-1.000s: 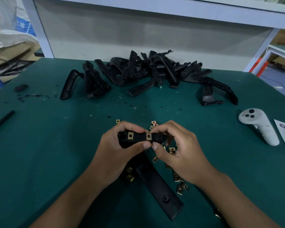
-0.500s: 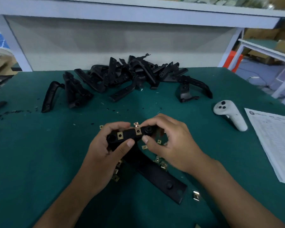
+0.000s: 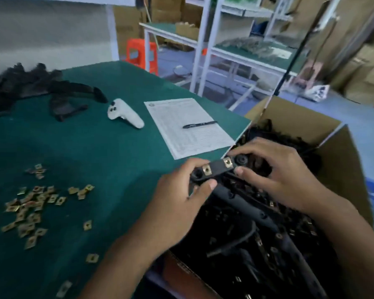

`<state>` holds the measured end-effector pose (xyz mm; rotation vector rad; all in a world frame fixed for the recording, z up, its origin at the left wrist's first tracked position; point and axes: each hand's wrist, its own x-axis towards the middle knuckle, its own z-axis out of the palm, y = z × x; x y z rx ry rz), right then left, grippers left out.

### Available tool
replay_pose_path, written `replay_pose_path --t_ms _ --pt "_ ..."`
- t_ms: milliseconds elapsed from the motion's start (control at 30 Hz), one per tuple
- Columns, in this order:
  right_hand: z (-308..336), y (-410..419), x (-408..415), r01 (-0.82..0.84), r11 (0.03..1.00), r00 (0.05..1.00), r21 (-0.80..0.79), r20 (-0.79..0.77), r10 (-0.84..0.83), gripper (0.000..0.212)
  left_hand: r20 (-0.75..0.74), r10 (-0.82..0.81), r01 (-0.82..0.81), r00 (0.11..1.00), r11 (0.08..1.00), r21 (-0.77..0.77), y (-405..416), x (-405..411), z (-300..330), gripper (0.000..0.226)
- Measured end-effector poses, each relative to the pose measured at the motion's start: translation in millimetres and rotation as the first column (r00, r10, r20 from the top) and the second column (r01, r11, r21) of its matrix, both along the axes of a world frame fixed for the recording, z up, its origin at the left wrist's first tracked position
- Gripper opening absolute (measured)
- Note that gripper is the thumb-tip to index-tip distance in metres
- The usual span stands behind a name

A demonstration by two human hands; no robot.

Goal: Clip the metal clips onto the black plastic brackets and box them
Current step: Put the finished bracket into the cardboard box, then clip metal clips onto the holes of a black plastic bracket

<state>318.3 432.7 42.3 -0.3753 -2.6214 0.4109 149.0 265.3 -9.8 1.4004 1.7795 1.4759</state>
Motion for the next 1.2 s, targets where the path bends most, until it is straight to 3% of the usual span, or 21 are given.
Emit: replay_pose_path --t_ms 100,167,233,367,500,633,733,867,933,1000,1100,1200 --pt "-13 23 50 0.155 0.988 0.980 0.024 0.125 -0.157 0.036 -0.132 -0.099 0.084 0.986 0.990 -0.112 25 21 -13 0.045" --pt "-28 35 66 0.298 0.952 0.932 0.071 0.194 -0.306 0.043 -0.203 -0.058 0.040 0.977 0.995 -0.094 25 20 -17 0.046" --pt "-43 43 72 0.377 0.921 0.906 0.096 0.166 -0.389 0.035 -0.187 0.006 -0.010 0.982 1.000 -0.024 14 10 -14 0.042" --pt "-61 40 36 0.205 0.979 0.979 0.020 0.018 -0.205 0.004 -0.160 0.214 -0.210 0.964 0.977 0.044 -29 -21 -5 0.039" --pt "-64 7 -59 0.007 0.994 0.999 -0.107 -0.050 -0.012 0.020 -0.215 0.427 -0.434 0.878 0.901 0.014 -97 -64 -6 0.028" --pt "-54 -57 -165 -0.246 0.967 0.969 -0.064 -0.034 0.244 0.016 -0.275 0.661 -0.681 0.698 0.731 0.028 -173 -115 -17 0.016" --pt "-43 -105 -241 -0.402 0.910 0.915 -0.102 -0.004 0.404 0.015 -0.255 0.818 -0.846 0.516 0.533 -0.004 -228 -155 -28 0.012" --pt "-31 -160 -344 -0.521 0.832 0.832 -0.189 0.104 0.545 0.026 -0.099 0.971 -0.976 0.217 0.216 -0.019 -270 -191 -46 0.012" --pt "-33 -184 -398 -0.541 0.826 0.811 -0.157 0.163 0.563 0.032 -0.005 0.987 -0.987 0.158 0.157 -0.039 -275 -198 -52 0.014" --pt "-40 -203 -449 -0.501 0.839 0.825 -0.214 0.175 0.537 0.039 0.035 0.983 -0.982 0.182 0.184 -0.044 -275 -199 -54 0.016" --pt "-53 -216 -516 -0.288 0.836 0.928 -0.467 0.079 0.364 0.035 0.075 0.972 -0.975 0.222 0.223 -0.014 -271 -200 -53 0.036" --pt "-59 -217 -565 -0.025 0.697 0.983 -0.717 0.111 0.148 0.075 0.089 0.976 -0.980 0.198 0.197 0.023 -271 -206 -56 0.051"
